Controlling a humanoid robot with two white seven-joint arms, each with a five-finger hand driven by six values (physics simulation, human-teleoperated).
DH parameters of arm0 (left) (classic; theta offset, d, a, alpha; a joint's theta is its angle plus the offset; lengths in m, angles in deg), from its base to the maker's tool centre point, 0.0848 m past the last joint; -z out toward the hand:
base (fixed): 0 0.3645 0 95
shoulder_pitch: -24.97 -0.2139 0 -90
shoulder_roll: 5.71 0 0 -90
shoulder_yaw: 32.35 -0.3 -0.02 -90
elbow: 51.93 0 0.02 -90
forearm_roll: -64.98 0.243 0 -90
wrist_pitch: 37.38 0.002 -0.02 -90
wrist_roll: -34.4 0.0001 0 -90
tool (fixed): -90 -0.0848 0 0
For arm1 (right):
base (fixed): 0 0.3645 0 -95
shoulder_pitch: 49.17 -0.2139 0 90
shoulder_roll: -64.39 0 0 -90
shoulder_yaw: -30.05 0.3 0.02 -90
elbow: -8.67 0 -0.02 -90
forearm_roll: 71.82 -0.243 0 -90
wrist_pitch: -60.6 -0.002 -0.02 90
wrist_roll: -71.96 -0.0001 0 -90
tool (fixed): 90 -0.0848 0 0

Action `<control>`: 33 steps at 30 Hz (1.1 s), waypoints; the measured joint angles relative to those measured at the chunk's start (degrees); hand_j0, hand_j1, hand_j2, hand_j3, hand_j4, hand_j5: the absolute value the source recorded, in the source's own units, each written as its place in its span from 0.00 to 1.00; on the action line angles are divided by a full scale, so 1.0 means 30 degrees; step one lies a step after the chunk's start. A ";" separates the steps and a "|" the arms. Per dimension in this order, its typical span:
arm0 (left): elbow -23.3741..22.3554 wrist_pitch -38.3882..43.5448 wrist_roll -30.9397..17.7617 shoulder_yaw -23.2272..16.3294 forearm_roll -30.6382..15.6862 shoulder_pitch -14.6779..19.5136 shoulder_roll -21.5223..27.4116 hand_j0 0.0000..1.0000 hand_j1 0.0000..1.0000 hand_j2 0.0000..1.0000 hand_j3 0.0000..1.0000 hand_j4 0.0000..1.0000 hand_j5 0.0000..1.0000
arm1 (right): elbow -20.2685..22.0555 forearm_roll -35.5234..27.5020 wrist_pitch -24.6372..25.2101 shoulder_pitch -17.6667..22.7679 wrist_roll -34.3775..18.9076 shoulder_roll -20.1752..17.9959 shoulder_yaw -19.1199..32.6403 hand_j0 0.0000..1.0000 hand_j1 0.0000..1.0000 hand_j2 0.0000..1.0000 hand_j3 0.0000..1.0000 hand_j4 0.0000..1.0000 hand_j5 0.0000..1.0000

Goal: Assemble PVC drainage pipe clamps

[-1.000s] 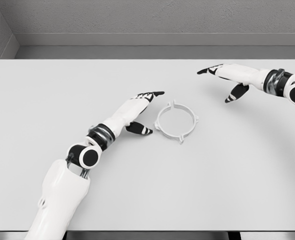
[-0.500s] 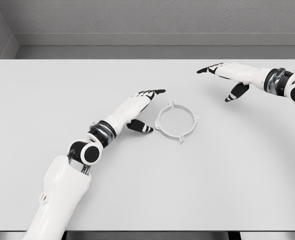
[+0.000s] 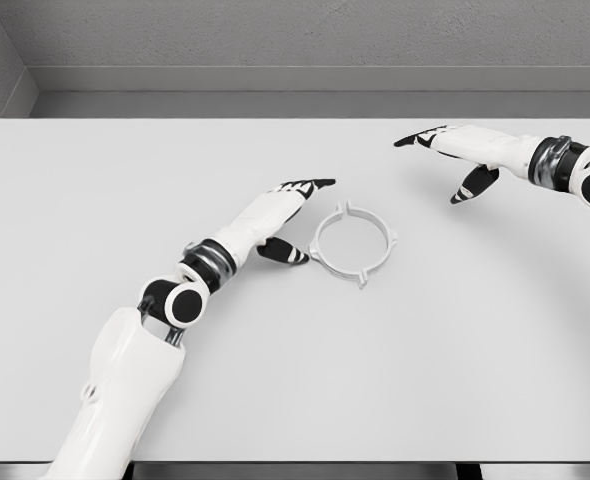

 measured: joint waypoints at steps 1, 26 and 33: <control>0.0000 0.0000 0.0000 -0.0004 0.0000 0.0000 0.0000 1.00 1.00 1.00 1.00 1.00 1.00 | 0.0000 0.0001 0.0000 0.0000 0.0000 0.0000 0.0005 1.00 1.00 1.00 1.00 1.00 1.00; -0.0525 0.0012 -0.0001 -0.0373 0.0052 0.0645 0.0000 1.00 1.00 1.00 1.00 1.00 1.00 | 0.0021 -0.0015 -0.0001 0.0000 0.0000 0.0000 -0.0011 1.00 1.00 1.00 1.00 1.00 1.00; -0.0723 0.0027 -0.0001 -0.0506 0.0078 0.0732 0.0000 1.00 1.00 1.00 1.00 1.00 1.00 | 0.0040 -0.0014 -0.0006 0.0059 0.0000 0.0000 -0.0032 1.00 1.00 1.00 1.00 1.00 1.00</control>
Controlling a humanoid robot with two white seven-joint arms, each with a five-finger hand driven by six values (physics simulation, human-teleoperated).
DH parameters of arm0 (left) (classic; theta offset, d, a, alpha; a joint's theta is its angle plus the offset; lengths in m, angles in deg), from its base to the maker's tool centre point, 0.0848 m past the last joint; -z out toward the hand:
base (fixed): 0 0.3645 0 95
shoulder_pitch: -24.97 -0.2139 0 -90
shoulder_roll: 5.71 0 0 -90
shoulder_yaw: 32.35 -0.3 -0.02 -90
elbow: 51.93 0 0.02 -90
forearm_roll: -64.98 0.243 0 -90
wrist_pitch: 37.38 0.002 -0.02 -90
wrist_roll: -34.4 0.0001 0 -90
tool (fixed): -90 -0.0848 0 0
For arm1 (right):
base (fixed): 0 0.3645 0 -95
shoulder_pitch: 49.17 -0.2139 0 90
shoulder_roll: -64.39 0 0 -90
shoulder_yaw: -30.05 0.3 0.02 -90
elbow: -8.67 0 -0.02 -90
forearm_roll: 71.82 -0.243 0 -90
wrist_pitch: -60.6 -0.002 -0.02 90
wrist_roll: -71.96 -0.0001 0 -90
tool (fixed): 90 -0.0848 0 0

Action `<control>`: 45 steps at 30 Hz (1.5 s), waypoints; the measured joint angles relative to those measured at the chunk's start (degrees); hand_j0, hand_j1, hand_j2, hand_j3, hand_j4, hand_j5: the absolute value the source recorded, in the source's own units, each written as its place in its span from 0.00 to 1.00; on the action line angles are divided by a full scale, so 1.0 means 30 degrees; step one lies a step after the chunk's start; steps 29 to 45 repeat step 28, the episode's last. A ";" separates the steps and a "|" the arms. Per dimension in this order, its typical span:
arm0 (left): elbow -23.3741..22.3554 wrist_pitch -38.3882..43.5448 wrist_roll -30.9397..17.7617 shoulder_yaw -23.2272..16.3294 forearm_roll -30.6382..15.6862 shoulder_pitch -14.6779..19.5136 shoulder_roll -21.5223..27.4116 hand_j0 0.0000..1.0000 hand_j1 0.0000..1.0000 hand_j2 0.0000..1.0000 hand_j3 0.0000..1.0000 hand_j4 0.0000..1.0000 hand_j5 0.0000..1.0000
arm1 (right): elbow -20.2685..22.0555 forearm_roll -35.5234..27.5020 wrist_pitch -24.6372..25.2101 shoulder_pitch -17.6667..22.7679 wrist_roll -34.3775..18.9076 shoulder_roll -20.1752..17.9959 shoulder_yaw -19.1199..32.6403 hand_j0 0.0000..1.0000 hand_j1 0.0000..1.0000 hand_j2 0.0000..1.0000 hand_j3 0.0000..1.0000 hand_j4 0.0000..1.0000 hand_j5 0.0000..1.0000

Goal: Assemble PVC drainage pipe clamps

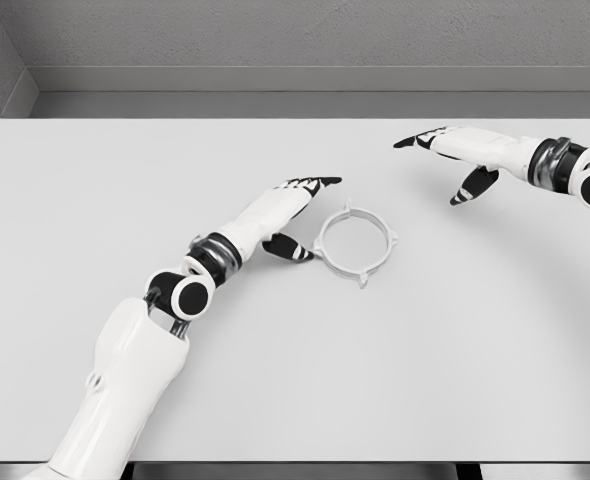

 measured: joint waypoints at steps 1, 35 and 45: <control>-0.0009 0.0001 0.0000 -0.0010 0.0002 0.0000 0.0000 1.00 1.00 1.00 1.00 1.00 1.00 | 0.0051 0.0001 0.0001 0.0029 0.0000 0.0000 -0.0002 1.00 1.00 1.00 1.00 1.00 1.00; 0.0484 -0.8547 -0.0056 0.4773 -0.9401 -0.2402 1.4452 1.00 1.00 1.00 1.00 1.00 1.00 | 0.5606 -0.0093 0.0032 0.1377 0.0073 -0.5678 -0.0712 1.00 1.00 1.00 1.00 1.00 1.00; 0.0484 -0.8547 -0.0056 0.4773 -0.9401 -0.2402 1.4452 1.00 1.00 1.00 1.00 1.00 1.00 | 0.5606 -0.0093 0.0032 0.1377 0.0073 -0.5678 -0.0712 1.00 1.00 1.00 1.00 1.00 1.00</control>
